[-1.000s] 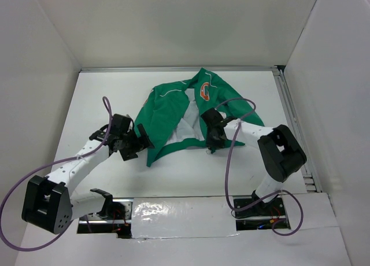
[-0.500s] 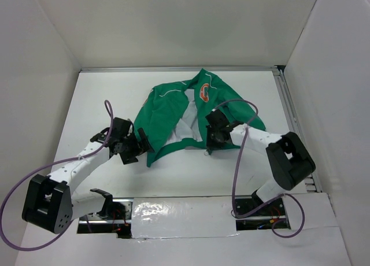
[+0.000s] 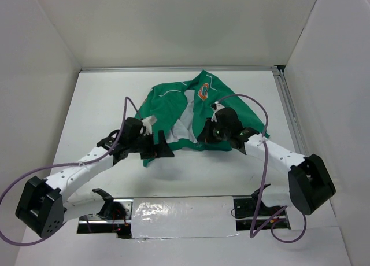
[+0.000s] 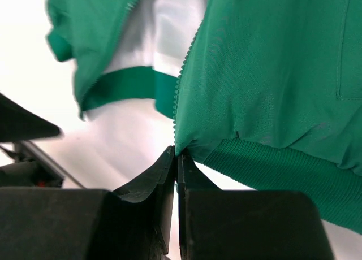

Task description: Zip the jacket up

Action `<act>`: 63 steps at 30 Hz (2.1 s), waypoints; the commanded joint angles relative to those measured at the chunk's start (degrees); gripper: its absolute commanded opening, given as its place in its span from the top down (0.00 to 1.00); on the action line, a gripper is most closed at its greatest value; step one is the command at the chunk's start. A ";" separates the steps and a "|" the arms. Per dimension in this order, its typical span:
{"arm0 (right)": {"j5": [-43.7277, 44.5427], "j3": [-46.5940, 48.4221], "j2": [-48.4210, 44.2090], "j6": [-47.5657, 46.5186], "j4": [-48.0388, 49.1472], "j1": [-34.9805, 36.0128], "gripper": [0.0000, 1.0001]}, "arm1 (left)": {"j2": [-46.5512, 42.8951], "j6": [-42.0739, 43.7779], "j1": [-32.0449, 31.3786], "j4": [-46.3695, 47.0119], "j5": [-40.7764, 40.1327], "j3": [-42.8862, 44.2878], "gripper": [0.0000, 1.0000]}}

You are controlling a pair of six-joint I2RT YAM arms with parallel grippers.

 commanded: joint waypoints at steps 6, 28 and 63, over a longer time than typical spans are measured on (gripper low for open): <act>-2.28 -0.40 -3.06 7.04 3.82 0.70 0.91 | 15.32 3.27 -10.65 13.08 2.86 12.14 0.04; -3.07 -0.40 -4.21 8.90 2.58 1.23 0.94 | 26.61 5.83 -14.18 19.24 -2.95 19.47 1.00; -1.39 -5.75 -9.39 16.11 13.22 1.84 1.00 | 15.62 0.11 -30.26 8.96 -6.99 15.16 0.47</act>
